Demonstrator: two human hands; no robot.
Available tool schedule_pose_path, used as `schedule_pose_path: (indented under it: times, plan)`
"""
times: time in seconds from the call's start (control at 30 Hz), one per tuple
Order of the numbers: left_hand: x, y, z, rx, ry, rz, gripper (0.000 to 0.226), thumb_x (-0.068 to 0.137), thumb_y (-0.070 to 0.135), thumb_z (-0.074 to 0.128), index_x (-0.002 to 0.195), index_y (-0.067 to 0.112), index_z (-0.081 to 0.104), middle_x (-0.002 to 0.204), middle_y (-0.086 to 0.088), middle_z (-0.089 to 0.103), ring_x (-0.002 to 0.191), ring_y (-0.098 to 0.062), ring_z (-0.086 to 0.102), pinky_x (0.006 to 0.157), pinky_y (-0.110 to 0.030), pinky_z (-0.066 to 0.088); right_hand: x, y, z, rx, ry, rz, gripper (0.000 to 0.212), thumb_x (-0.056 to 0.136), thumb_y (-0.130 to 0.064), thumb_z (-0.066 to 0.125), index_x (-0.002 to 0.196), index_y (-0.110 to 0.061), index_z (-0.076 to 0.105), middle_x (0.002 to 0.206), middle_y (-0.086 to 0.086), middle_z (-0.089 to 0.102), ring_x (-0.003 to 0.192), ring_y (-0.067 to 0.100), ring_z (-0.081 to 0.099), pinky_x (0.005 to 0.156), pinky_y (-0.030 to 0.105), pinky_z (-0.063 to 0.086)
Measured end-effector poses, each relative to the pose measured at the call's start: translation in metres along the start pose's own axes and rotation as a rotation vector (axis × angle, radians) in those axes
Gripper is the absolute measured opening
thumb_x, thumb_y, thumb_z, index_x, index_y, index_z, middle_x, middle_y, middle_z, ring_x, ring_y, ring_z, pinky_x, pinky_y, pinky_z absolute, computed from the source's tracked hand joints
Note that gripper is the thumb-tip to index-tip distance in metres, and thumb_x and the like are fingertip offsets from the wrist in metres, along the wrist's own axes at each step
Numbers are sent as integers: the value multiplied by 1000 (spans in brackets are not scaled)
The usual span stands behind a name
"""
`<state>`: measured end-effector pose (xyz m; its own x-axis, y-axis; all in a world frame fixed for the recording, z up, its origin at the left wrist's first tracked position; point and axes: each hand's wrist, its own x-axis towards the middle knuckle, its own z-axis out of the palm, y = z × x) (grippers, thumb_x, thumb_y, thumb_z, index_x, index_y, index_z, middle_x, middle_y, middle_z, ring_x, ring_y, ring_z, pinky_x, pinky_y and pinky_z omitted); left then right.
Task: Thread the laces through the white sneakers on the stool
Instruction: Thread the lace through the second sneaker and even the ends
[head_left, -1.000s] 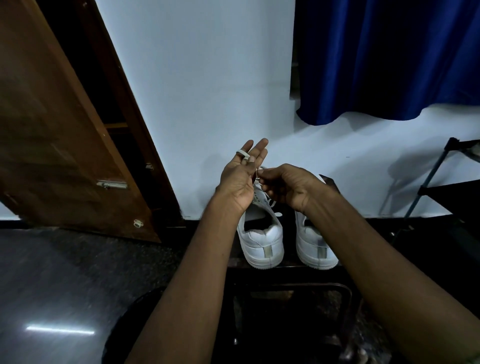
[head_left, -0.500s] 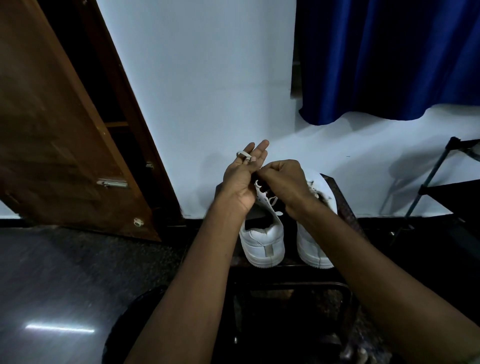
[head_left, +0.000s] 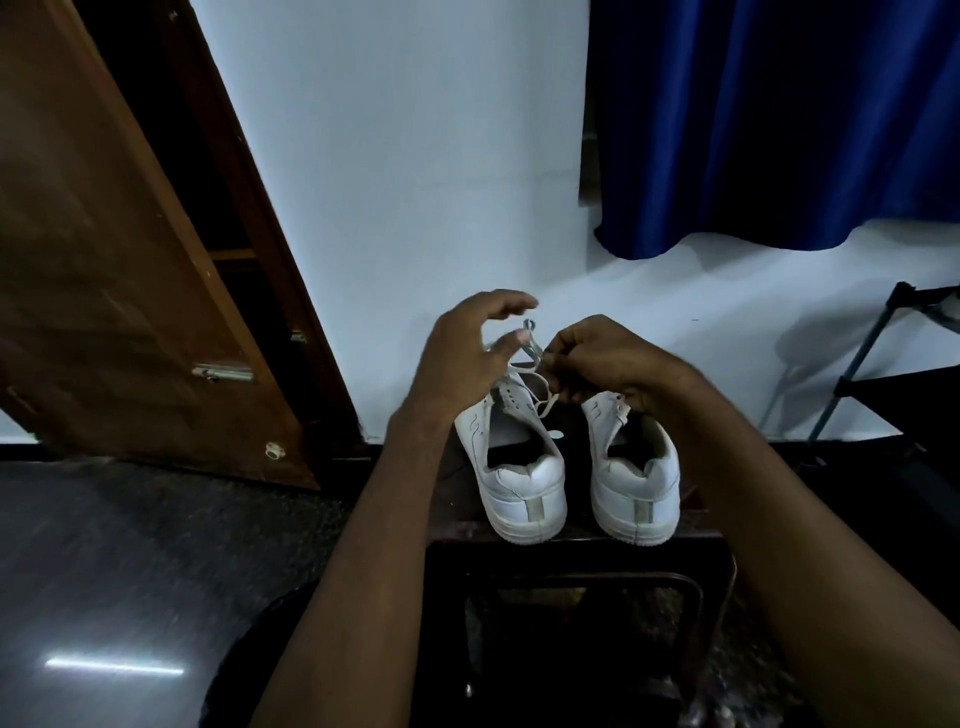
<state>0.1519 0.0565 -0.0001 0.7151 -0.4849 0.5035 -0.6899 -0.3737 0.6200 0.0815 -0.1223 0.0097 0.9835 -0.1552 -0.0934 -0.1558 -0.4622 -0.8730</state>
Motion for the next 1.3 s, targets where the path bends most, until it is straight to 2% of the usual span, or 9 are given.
schedule_pose_path:
  times: [0.1,0.2,0.47,0.63,0.8,0.93,1.03,1.2,1.3]
  plan:
    - [2,0,11,-48,-152,92,40,93,10,72,127,31,75,123,20,74,119,1,64,105,-19,46,-1,0,-3,-18,6,-15,22,98,4,59,82,1,73,67,11,73,55,16,69,51,23,54]
    - [2,-7,17,39,-20,62,21,90,22,74,106,34,82,97,20,79,96,-1,73,90,-37,58,0,1,-6,-1,35,-35,20,99,-3,64,83,1,74,70,14,75,56,17,70,50,22,53]
    - [-1,-2,17,178,177,109,9,92,32,75,95,31,84,85,13,77,78,-9,69,72,-33,54,1,1,-8,297,103,-62,16,98,-14,71,91,0,75,75,16,74,59,19,67,56,28,52]
    - [1,6,19,-1,200,-84,14,91,31,71,89,27,84,79,14,76,76,-6,71,69,-28,55,3,-1,-10,420,163,-134,24,106,-12,56,97,-3,76,84,14,77,69,20,69,63,28,54]
    - [-1,16,16,-266,169,-218,13,92,24,75,84,20,85,69,4,75,56,-2,62,57,-16,43,0,-1,-8,437,167,-243,17,92,0,73,106,-7,80,87,10,78,76,17,69,66,23,55]
    - [-2,19,14,-319,125,-222,21,92,25,73,73,22,83,66,1,73,62,-8,63,62,-26,47,3,-1,-3,459,203,-279,15,88,-8,80,103,-9,82,84,8,77,73,13,64,65,23,52]
    - [-4,21,15,-314,96,-189,27,94,22,70,68,25,79,64,3,72,58,-6,61,61,-20,45,3,0,7,530,258,-272,10,90,-11,78,100,-10,82,86,5,78,73,9,65,68,25,50]
    - [-2,17,12,-367,84,-178,18,98,33,71,91,23,84,70,2,72,64,-9,63,64,-25,48,1,-2,7,634,239,-267,13,99,-21,69,97,-9,75,107,6,79,92,13,72,85,32,51]
    - [-1,16,10,-374,169,-133,16,97,35,73,90,25,84,76,4,77,74,-35,69,70,-44,55,1,-6,-1,810,148,-272,11,103,-20,62,99,-13,70,116,9,78,103,17,73,93,34,50]
